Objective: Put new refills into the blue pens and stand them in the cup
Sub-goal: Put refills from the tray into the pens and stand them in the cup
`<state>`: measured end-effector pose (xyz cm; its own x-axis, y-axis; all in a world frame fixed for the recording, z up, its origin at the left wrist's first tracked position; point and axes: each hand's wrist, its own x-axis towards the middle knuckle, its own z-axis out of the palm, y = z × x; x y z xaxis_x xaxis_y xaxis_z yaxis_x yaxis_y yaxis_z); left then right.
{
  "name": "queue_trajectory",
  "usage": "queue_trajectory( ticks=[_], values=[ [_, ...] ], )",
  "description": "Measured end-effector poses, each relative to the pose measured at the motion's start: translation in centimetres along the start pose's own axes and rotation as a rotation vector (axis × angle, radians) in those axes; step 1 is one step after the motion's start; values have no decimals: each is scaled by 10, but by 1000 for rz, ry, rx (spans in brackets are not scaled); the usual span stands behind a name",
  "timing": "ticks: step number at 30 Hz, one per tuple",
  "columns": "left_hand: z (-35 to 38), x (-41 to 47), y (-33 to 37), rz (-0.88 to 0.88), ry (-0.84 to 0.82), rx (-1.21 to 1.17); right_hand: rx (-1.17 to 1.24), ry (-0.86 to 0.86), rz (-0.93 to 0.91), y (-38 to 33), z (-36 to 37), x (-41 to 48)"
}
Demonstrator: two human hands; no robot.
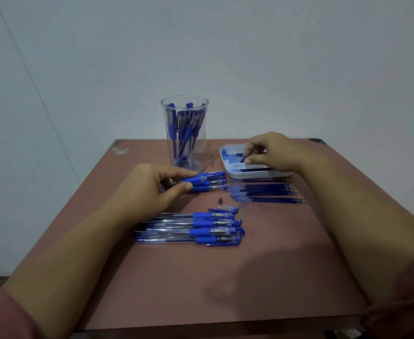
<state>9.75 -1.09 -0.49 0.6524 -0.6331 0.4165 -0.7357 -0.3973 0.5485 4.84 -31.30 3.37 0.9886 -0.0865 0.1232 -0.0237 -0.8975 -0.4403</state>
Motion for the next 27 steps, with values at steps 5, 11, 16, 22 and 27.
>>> queue_trajectory(
  ticks=[5,11,16,22,27],
  values=[
    [-1,-1,2,-1,16,-19,40,108,-153,-38,-13,-30],
    [-1,-1,5,24,30,-16,62,219,-241,-50,10,-68],
    [-1,-2,5,40,31,-30,118,236,-241,-43,35,-73],
    [-1,-3,4,35,31,-30,176,256,-244,-49,43,-75],
    [-3,-2,4,61,40,-7,167,268,-236,-51,46,-75]
  ],
)
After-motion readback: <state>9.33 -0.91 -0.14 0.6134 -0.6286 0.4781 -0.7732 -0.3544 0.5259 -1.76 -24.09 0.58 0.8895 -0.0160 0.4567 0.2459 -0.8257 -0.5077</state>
